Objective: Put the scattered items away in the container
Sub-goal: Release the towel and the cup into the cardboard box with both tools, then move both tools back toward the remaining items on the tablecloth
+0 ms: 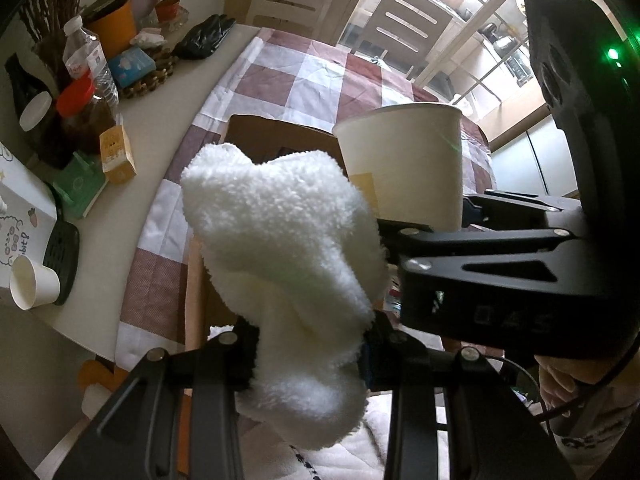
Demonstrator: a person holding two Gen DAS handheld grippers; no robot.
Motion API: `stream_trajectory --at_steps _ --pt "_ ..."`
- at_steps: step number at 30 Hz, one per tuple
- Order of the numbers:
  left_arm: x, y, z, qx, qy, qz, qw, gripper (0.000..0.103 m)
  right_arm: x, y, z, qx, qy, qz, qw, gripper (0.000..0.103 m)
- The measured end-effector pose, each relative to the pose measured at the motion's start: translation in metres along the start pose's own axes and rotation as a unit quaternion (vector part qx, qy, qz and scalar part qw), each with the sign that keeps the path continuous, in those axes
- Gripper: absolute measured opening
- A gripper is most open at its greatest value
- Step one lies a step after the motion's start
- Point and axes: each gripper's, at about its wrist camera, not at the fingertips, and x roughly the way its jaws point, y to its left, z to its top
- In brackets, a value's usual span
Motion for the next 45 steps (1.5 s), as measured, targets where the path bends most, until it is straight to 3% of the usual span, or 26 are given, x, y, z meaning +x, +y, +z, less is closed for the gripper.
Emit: stream_trajectory --at_steps 6,9,13,19,26,45 --pt "0.004 -0.002 0.001 0.003 0.004 0.002 1.0000 0.037 0.006 -0.002 0.003 -0.008 0.007 -0.002 1.000 0.058" --pt "0.006 -0.002 0.002 0.003 0.007 0.004 1.0000 0.045 0.008 -0.002 0.005 -0.013 0.010 -0.004 1.000 0.059" --pt "0.006 -0.002 0.003 0.007 0.003 0.011 0.9999 0.069 0.013 -0.006 0.009 -0.008 0.025 0.006 1.000 0.059" --pt "0.004 0.000 0.005 0.008 0.004 0.025 0.9997 0.078 0.008 -0.009 0.011 -0.027 0.023 -0.003 0.999 0.073" --pt "-0.001 -0.003 0.008 0.007 0.003 0.026 0.9996 0.078 -0.009 -0.021 0.014 -0.027 0.005 -0.011 1.000 0.075" --pt "0.007 -0.023 0.007 0.036 0.022 0.032 0.9986 0.078 -0.016 -0.053 -0.015 0.002 0.012 -0.040 0.999 0.074"
